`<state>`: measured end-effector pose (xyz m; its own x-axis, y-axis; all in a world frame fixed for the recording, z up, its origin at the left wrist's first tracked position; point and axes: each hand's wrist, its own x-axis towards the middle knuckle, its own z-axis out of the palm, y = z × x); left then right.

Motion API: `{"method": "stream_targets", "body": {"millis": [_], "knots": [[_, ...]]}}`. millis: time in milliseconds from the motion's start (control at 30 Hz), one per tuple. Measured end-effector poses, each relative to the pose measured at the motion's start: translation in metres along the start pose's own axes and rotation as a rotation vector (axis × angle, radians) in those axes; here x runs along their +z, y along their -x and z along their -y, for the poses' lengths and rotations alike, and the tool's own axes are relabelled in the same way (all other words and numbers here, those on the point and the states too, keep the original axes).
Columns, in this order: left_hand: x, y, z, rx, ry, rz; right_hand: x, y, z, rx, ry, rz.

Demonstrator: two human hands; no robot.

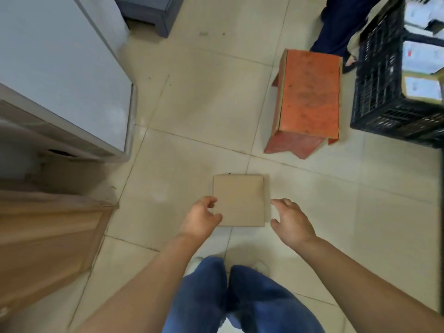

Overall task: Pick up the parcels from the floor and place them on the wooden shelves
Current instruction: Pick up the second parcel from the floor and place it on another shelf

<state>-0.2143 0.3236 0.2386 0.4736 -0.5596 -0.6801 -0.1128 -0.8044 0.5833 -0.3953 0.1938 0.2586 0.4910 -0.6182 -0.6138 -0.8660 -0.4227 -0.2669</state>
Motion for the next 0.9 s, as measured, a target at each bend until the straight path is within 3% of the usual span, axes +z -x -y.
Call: {"method": "stream_targets", "body": {"millis": [267,567,667,800,900], "knots": [[0.063,-0.119,0.109,-0.062,-0.071,0.029,0.130,-0.106,-0.041,0.049,-0.042,0.058],[0.119,-0.236,0.173,-0.062,-0.255,0.113,0.231,-0.210,-0.089,0.179,-0.163,0.006],[0.135,-0.259,0.182,-0.119,-0.130,0.124,0.251,-0.231,-0.100,0.209,-0.266,-0.015],[0.149,-0.268,0.184,-0.286,0.266,0.167,0.265,-0.243,-0.102,0.307,-0.445,-0.009],[0.147,-0.263,0.180,-0.293,0.303,0.203,0.263,-0.243,-0.097,0.371,-0.549,0.038]]}}
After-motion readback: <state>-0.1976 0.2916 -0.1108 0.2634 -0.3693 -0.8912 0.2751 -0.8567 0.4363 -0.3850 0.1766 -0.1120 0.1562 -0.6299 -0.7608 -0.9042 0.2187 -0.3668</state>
